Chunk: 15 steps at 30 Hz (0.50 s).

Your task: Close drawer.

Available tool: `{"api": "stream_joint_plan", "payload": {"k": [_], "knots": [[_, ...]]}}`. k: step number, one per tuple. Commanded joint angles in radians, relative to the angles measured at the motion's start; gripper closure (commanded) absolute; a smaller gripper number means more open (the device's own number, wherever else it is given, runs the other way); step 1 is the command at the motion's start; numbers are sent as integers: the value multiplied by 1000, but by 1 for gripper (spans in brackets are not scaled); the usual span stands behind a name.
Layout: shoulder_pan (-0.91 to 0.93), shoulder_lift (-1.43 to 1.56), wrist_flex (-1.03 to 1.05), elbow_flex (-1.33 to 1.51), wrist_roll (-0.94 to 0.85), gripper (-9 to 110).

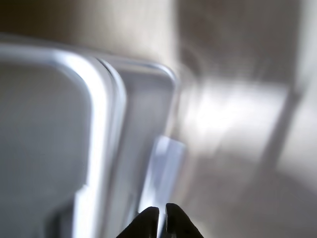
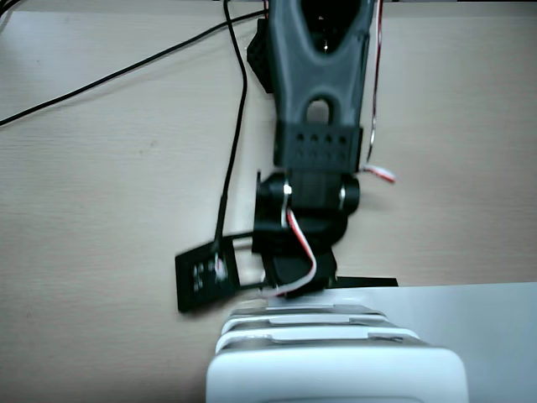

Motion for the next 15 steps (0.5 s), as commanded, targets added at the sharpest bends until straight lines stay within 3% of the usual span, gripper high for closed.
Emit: {"api": "stream_joint_plan", "payload": {"k": [1,7,15], "knots": [[18,144,37,87,9,101],[74,186,184,115,129,101],[189,189,207,129,160,101]]}}
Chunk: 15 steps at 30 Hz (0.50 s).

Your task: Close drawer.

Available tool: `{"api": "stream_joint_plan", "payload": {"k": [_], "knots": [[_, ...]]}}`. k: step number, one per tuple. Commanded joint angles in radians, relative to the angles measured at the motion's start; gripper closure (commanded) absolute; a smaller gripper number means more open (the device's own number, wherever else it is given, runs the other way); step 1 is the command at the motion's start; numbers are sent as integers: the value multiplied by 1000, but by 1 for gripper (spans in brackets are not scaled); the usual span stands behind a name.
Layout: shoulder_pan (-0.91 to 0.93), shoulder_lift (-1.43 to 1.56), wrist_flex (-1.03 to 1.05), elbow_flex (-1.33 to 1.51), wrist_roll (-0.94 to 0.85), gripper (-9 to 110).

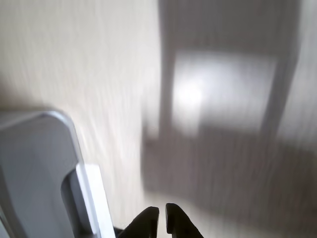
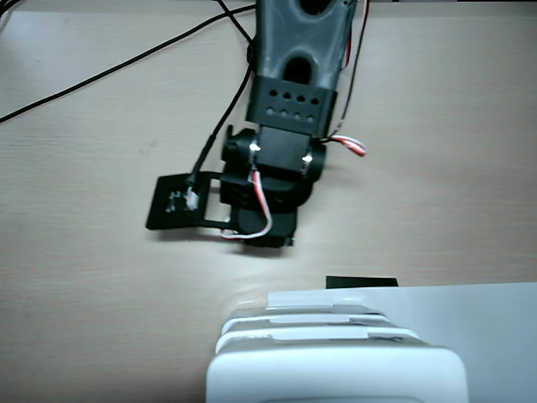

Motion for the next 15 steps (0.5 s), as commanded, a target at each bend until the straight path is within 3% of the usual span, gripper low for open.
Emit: {"api": "stream_joint_plan", "payload": {"k": [1,15], "knots": [[43,38,9,15,12,101],[-3,166,14,126,-20,101]]}}
